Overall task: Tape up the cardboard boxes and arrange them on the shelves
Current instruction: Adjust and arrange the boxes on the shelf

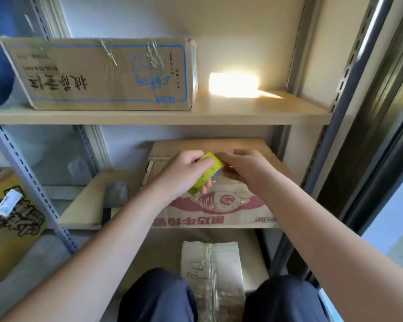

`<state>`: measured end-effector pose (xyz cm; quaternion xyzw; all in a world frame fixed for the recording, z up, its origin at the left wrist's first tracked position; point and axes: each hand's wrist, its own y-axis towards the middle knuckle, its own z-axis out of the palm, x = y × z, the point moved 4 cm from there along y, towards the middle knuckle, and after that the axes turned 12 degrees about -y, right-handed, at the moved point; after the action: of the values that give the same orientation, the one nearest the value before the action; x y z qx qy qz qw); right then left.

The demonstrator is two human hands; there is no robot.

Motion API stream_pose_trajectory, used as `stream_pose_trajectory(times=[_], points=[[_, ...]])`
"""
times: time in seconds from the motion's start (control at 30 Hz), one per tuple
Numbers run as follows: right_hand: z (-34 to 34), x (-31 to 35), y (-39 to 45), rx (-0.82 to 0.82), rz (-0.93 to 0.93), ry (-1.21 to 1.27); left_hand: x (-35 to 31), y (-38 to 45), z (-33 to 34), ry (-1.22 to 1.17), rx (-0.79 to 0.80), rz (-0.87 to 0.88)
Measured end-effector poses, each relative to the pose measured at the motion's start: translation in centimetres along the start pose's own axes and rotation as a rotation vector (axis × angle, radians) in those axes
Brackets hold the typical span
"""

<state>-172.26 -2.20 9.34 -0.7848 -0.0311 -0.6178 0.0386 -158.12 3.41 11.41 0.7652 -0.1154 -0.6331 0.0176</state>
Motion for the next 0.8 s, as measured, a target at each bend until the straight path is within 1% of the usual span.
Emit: stream_pose_trajectory(times=[0.1, 0.2, 0.23, 0.3, 0.33, 0.37, 0.43, 0.47, 0.5, 0.57, 0.63, 0.7, 0.73, 0.8], points=[[1.9, -7.7, -1.2, -0.028, 0.08, -0.158, 6.8, -1.4, -0.4, 0.059, 0.211, -0.186], [4.4, -15.9, -2.8, -0.12, 0.183, -0.318, 14.5, -2.9, -0.5, 0.097, 0.393, -0.383], [5.5, -18.7, -3.3, -0.157, 0.222, -0.317, 17.2, -3.4, -0.3, 0.083, 0.43, -0.446], [7.5, -23.3, -4.3, -0.25, 0.314, -0.29, 21.8, -4.0, -0.1, 0.171, 0.478, -0.496], [8.7, -25.9, -4.4, -0.293, 0.371, -0.266, 24.4, -4.0, -0.3, 0.28, 0.483, -0.494], [9.9, -28.0, -4.4, -0.346, 0.413, -0.217, 26.9, -3.8, -0.6, 0.439, 0.491, -0.47], [12.1, -31.9, -3.4, -0.44, 0.448, -0.102, 31.1, -2.9, -1.9, 0.851, 0.466, -0.394], [13.0, -33.4, -2.8, -0.47, 0.442, -0.086, 32.9, -2.4, -2.5, 1.0, 0.435, -0.362], [13.7, -34.8, -2.0, -0.484, 0.433, -0.085, 34.6, -1.9, -2.9, 1.065, 0.41, -0.339], [14.7, -37.0, -0.4, -0.498, 0.439, -0.088, 37.6, -1.4, -2.9, 1.049, 0.403, -0.334], [15.3, -39.3, 0.6, -0.516, 0.47, -0.13, 40.1, -1.6, -2.9, 0.928, 0.426, -0.382], [15.6, -41.0, 1.4, -0.529, 0.488, -0.163, 41.9, -1.6, -3.5, 0.815, 0.416, -0.424], [15.8, -41.5, 1.6, -0.528, 0.489, -0.177, 42.5, -1.3, -3.9, 0.828, 0.406, -0.411], [15.9, -42.1, 1.8, -0.55, 0.501, -0.186, 43.1, -0.7, -4.6, 1.03, 0.411, -0.335]])
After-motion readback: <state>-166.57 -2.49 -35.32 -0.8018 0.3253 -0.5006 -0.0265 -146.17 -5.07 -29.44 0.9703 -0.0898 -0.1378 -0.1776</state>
